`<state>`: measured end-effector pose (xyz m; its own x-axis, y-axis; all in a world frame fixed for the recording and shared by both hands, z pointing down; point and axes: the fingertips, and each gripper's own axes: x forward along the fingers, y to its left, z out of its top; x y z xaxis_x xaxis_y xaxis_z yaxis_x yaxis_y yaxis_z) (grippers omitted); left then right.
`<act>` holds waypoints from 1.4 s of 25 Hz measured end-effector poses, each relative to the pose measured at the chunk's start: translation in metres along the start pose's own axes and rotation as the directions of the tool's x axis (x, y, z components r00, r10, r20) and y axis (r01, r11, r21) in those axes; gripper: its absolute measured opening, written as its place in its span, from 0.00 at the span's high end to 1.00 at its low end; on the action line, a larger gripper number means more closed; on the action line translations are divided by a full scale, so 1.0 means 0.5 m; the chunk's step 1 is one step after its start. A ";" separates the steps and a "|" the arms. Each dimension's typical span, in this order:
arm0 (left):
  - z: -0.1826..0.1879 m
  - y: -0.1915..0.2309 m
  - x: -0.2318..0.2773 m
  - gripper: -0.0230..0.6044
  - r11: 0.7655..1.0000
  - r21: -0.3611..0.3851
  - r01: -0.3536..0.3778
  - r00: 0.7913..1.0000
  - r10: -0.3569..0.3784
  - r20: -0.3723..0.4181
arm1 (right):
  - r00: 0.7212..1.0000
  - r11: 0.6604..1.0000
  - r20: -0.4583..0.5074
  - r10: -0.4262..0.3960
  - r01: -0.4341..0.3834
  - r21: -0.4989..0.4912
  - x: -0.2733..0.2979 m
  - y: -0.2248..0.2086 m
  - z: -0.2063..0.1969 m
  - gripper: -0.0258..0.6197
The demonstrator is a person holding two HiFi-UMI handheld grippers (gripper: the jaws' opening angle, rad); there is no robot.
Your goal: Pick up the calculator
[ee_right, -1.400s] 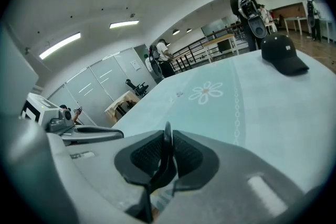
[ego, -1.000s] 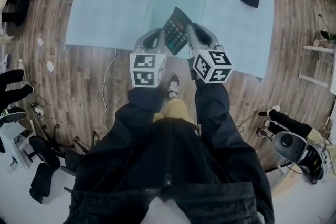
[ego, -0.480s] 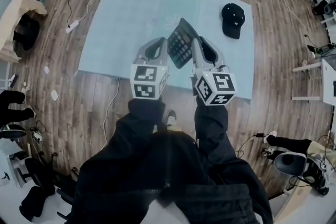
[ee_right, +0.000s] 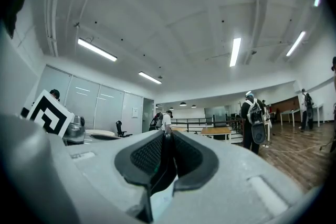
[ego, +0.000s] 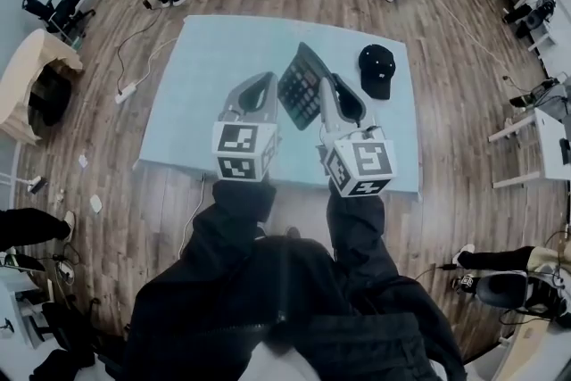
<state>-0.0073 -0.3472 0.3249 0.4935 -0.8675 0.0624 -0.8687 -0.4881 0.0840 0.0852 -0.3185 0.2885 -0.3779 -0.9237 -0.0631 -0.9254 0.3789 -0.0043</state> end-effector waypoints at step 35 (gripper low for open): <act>0.198 -0.055 -0.030 0.97 0.988 0.157 0.014 0.978 -0.046 0.203 | 0.979 0.986 0.205 -0.016 0.050 -0.160 -0.013 0.021 0.195 0.89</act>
<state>0.0050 -0.3301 0.2231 0.5140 -0.8456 -0.1443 -0.8577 -0.5091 -0.0720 0.0808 -0.3030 0.1918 -0.3491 -0.8984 -0.2664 -0.9356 0.3184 0.1523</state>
